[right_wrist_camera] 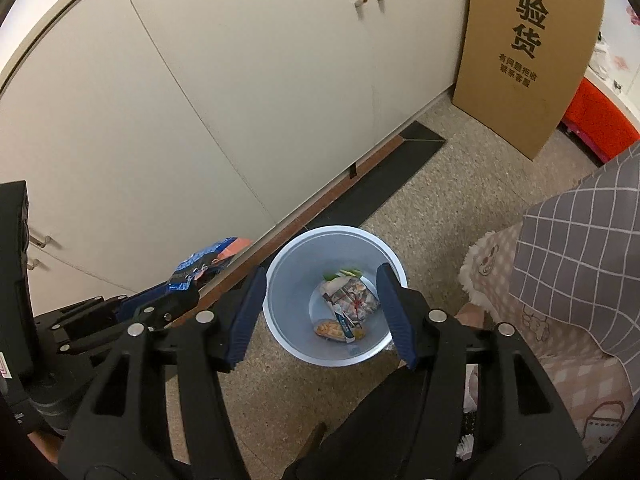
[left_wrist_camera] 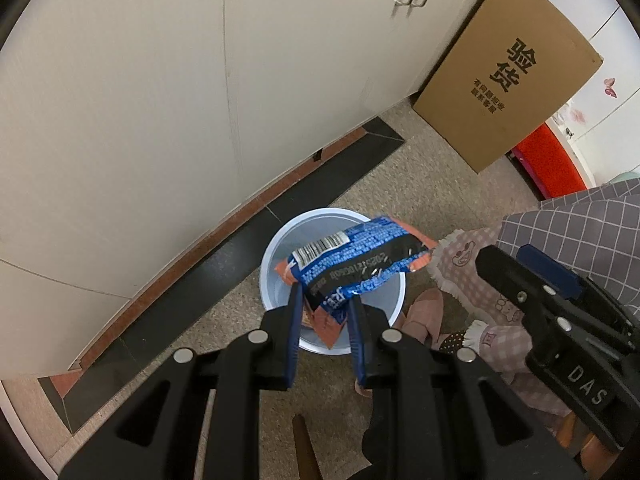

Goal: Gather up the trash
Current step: 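Carry both items to the wastebasket and open both tools to drop them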

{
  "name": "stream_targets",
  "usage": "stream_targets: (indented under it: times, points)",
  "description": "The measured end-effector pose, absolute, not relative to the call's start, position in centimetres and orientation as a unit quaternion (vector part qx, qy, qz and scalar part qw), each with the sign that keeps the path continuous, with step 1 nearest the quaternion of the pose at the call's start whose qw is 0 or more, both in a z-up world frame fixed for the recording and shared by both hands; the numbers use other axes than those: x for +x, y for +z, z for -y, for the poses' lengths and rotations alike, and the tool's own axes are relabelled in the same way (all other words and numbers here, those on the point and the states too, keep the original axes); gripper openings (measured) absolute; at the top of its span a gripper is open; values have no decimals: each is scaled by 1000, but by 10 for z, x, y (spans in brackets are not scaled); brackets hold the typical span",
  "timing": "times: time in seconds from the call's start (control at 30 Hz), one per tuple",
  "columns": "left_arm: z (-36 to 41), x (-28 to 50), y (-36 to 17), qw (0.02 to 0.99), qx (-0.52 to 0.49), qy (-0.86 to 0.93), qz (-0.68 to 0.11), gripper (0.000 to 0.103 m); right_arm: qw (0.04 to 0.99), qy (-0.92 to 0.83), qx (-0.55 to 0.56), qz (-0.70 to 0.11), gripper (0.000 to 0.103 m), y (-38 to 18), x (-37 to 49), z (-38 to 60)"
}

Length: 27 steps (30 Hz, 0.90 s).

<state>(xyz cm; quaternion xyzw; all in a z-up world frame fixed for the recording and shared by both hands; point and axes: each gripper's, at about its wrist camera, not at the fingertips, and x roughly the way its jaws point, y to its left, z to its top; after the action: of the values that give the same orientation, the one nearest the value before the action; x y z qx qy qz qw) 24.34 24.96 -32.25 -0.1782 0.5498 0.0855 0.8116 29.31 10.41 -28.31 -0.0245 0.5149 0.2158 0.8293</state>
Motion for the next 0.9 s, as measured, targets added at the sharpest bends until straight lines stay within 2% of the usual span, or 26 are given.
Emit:
stream_targets:
  times: [0.47, 0.57, 0.6, 0.63, 0.67, 0.9]
  points:
    - [-235, 255, -300, 824, -161, 67, -539, 21, 858, 184, 3, -479, 59, -262, 290, -76]
    - [-230, 258, -290, 830, -156, 64, -531, 25, 865, 177, 16, -470, 60, -254, 289, -66]
    - [-228, 260, -288, 832, -154, 66, -528, 40, 865, 175, 18, -469, 61, -252, 290, -64]
    - [-227, 261, -287, 832, -151, 67, -530, 65, 866, 174, 19, -468, 61, -251, 290, -62]
    - [-225, 262, -286, 829, -145, 68, -536, 73, 866, 173, 21, -468, 61, -249, 289, -60]
    - [-223, 250, -272, 832, -156, 75, -527, 74, 870, 172, 33, -460, 61, -235, 279, -46]
